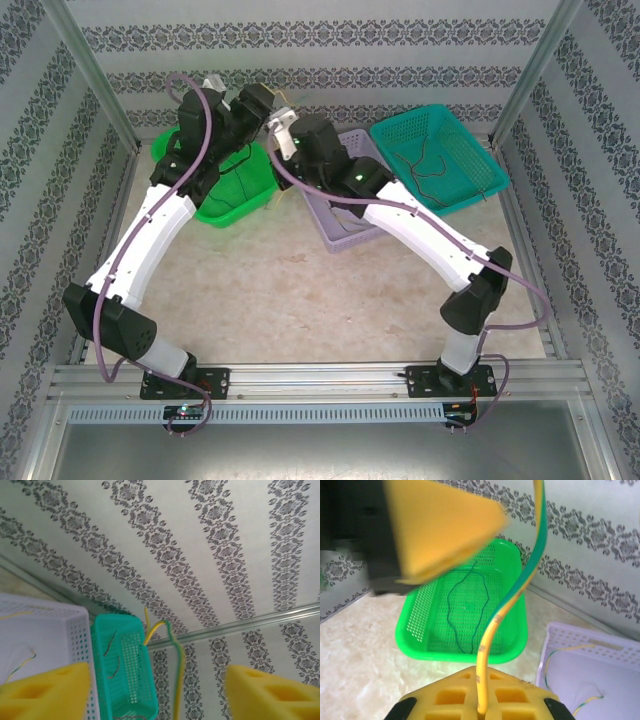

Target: Untangle the cables

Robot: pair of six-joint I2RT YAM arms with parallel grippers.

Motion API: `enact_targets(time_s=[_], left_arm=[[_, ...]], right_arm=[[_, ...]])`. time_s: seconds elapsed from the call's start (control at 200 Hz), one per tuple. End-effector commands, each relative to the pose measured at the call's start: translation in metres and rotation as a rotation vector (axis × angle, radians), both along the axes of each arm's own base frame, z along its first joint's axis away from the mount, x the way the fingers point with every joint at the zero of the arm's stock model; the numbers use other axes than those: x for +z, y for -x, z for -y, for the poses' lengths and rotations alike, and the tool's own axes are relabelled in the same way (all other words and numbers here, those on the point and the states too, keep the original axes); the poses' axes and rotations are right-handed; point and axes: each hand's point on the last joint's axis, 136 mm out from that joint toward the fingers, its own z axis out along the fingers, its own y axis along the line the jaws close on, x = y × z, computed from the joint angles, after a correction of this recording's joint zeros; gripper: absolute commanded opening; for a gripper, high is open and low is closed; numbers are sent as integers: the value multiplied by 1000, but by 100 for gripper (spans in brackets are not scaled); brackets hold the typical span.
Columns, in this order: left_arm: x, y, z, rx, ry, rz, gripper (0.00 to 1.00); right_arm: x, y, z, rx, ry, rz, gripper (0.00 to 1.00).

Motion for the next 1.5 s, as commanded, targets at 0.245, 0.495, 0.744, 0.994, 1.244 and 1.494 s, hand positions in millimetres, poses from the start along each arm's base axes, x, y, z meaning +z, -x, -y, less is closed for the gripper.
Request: enact_targets(time_s=[0.245, 0.495, 0.744, 0.994, 1.244, 1.494], left_arm=[[-49, 55, -13, 9, 21, -248, 80], [-84, 64, 8, -48, 52, -359, 74], [-86, 67, 19, -73, 59, -343, 75], [-91, 76, 20, -89, 58, -333, 75], [-96, 79, 19, -97, 55, -324, 74], [-103, 79, 22, -108, 59, -332, 74]], right_arm=[[16, -24, 66, -109, -215, -89, 0], [22, -63, 129, -325, -286, -47, 0], [18, -117, 181, -551, -504, -29, 0], [-11, -154, 193, -689, -657, 3, 0], [-111, -166, 179, -772, -691, -162, 0], [-198, -121, 171, -814, -571, -374, 10]])
